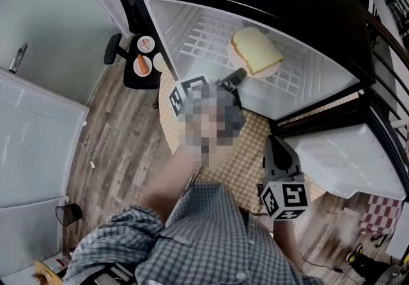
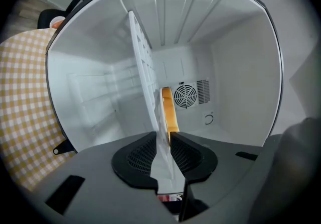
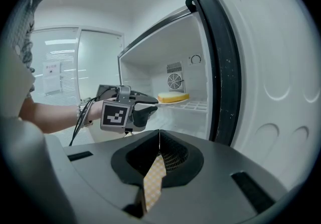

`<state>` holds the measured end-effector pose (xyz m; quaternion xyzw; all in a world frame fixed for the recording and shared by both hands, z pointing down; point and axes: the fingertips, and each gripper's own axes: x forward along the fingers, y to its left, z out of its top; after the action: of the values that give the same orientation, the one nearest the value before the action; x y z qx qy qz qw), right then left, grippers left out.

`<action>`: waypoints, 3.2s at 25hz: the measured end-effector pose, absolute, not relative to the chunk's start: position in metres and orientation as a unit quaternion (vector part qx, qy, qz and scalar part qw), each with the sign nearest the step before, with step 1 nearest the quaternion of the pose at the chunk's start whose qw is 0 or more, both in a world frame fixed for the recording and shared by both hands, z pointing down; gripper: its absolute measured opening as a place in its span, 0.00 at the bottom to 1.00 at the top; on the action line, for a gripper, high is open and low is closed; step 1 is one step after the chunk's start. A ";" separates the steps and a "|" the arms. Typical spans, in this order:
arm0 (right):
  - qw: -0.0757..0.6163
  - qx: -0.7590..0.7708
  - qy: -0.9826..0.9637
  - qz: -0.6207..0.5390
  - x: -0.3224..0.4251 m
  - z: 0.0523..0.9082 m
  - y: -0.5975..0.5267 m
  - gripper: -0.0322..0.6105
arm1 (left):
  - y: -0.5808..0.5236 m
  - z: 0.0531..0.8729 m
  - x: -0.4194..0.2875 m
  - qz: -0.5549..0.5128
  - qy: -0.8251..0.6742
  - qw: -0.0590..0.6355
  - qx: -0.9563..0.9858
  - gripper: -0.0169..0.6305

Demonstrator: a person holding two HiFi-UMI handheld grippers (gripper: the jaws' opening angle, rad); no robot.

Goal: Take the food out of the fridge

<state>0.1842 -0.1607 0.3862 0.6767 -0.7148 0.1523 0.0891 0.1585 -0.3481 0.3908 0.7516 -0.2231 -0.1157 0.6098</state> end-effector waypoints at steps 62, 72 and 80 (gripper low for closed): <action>-0.184 0.616 -0.699 0.312 0.195 0.372 -0.230 0.07 | -0.332 0.386 0.125 -0.112 -0.173 0.663 0.720 0.05; -0.259 0.586 -0.672 0.371 0.202 0.380 -0.266 0.16 | -0.339 0.381 0.120 -0.112 -0.183 0.629 0.747 0.13; -0.282 0.581 -0.662 0.379 0.204 0.377 -0.287 0.16 | -0.348 0.384 0.121 -0.129 -0.190 0.635 0.737 0.12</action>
<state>0.2036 -0.2874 0.3767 0.5815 -0.6622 0.3794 -0.2819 0.1206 -0.3477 0.3835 0.7374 -0.1897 -0.1289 0.6354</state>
